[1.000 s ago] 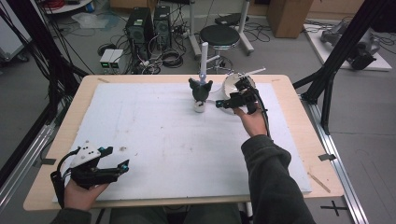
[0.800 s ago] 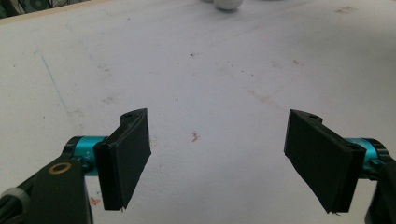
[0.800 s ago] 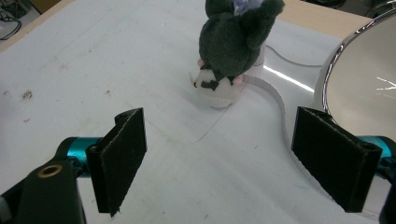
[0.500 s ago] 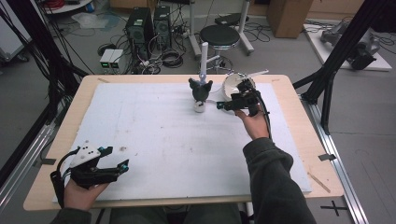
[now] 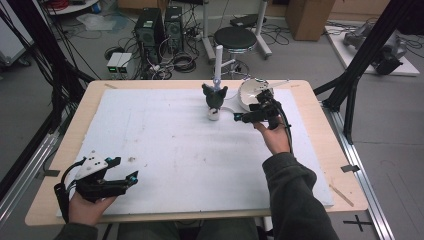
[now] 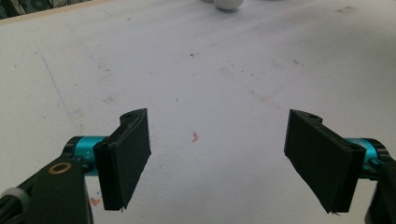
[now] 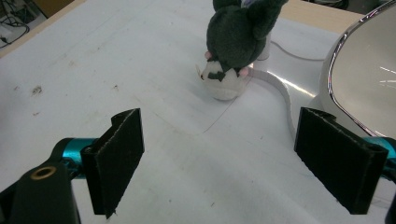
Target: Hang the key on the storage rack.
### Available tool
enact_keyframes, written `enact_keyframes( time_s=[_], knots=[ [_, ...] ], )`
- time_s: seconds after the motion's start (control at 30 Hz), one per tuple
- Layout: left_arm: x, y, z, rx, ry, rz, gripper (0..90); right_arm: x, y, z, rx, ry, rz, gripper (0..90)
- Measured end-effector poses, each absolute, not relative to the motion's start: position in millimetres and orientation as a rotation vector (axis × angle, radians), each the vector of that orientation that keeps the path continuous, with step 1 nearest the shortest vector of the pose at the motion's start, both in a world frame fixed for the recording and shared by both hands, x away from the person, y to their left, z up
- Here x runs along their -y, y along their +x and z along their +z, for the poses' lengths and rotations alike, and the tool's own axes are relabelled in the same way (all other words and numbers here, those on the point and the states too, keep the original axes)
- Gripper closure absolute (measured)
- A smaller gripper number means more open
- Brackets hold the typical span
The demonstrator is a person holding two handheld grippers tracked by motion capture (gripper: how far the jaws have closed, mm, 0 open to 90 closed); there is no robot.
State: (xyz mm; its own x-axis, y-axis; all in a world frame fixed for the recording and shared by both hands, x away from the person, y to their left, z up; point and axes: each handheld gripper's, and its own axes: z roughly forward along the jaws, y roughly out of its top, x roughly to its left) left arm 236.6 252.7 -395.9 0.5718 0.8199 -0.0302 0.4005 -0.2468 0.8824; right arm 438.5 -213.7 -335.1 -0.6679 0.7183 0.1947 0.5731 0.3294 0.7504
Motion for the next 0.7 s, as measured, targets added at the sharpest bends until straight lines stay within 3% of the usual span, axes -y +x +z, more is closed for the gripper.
enact_keyframes(
  time_s=[0.7],
  knots=[
    [-252.5,236.6,-395.7,-0.991,1.864,0.559,22.9,212.1,418.8,-338.1,-2.424,1.145,1.258,13.4]
  ],
)
